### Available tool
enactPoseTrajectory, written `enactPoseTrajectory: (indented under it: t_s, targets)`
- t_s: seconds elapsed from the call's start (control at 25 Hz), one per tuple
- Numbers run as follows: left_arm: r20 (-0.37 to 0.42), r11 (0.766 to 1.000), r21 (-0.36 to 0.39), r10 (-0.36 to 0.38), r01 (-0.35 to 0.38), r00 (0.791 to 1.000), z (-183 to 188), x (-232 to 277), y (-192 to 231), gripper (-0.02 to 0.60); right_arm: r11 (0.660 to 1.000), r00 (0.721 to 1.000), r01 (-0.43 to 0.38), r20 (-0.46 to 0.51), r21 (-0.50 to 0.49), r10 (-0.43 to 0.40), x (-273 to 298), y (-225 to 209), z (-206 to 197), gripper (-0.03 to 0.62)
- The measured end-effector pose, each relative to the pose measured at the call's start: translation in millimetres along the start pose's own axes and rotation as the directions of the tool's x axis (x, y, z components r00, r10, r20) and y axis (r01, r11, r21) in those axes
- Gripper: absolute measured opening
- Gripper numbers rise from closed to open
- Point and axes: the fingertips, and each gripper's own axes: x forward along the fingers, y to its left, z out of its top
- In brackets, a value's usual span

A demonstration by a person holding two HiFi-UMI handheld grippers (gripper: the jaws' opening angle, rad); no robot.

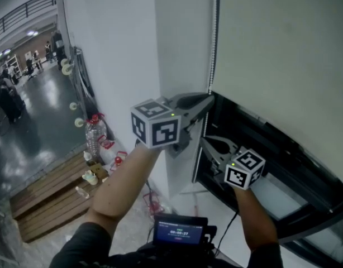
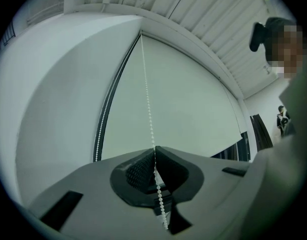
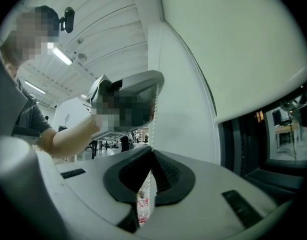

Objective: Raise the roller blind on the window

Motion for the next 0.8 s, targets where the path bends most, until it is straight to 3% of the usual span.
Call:
enactPoseTrajectory:
  t_s: [0.44, 0.8]
  targets:
    - [0.032, 1.0, 0.018, 0.012, -0.012, 0.999, -5, -14, -3, -0.002, 1.0, 1.0, -0.013, 0.002, 0.019, 0.013, 5, 7, -7, 0.005]
    - [-0.017, 1.0, 0.002, 0.019, -0.019, 1.0, -49, -22, -3, -0.002, 0.996, 0.999, 0.006, -0.052, 0.09, -0.002, 2, 8, -49, 0.005]
